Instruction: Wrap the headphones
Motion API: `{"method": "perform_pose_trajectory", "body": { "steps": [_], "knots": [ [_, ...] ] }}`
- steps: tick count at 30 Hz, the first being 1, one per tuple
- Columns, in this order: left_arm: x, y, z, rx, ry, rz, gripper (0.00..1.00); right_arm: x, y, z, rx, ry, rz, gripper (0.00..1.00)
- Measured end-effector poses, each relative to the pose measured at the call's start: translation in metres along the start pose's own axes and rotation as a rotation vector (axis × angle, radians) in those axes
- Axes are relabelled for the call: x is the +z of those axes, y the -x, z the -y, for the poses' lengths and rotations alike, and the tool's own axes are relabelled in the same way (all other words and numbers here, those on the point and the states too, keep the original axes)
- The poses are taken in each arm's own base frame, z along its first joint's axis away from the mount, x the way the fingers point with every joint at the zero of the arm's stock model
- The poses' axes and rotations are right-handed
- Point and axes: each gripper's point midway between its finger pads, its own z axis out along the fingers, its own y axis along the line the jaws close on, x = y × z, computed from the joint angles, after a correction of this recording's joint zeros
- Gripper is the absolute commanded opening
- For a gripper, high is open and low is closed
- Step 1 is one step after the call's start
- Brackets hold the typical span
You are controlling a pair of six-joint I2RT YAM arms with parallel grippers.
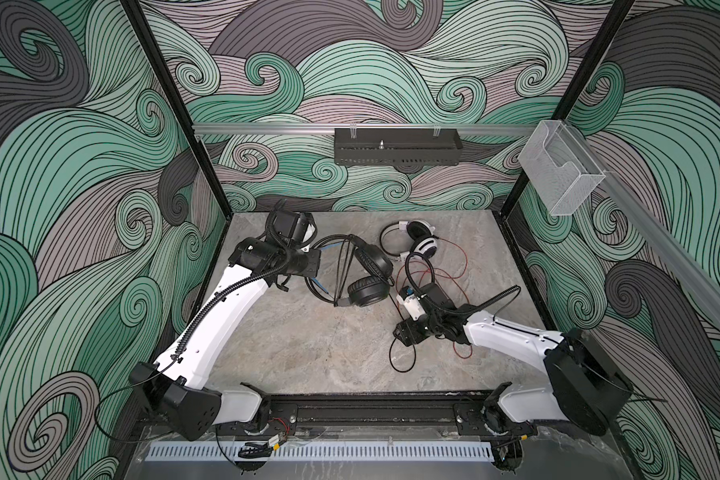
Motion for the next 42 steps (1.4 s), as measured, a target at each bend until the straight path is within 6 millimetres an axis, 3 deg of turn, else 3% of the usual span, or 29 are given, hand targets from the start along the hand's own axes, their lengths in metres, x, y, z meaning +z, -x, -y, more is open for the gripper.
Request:
{"method": "perform_pose_trajectory", "body": {
  "steps": [9, 13, 18, 24, 31, 35, 42],
  "knots": [
    [0.001, 0.000, -0.004, -0.023, -0.001, 0.001, 0.00, 0.006, 0.016, -0.005, -0.037, 0.030, 0.018, 0.15],
    [0.001, 0.002, -0.010, -0.063, 0.000, 0.006, 0.00, -0.009, 0.020, -0.007, -0.060, 0.021, 0.045, 0.01],
    [0.001, 0.010, -0.015, -0.145, -0.022, 0.030, 0.00, -0.048, 0.040, -0.016, -0.084, 0.018, 0.167, 0.00],
    [0.000, 0.017, -0.015, -0.195, -0.039, 0.053, 0.00, -0.068, 0.043, -0.026, -0.162, -0.020, 0.137, 0.00],
    [-0.003, 0.037, -0.020, -0.285, -0.040, 0.102, 0.00, -0.116, 0.061, -0.089, -0.420, -0.037, 0.172, 0.00],
    [-0.001, 0.054, -0.021, -0.401, -0.077, 0.151, 0.00, -0.118, 0.046, -0.099, -0.485, -0.056, 0.136, 0.00],
    [0.015, 0.059, -0.014, -0.484, -0.123, 0.132, 0.00, -0.122, 0.043, -0.115, -0.584, -0.088, 0.157, 0.00]
  ]
}}
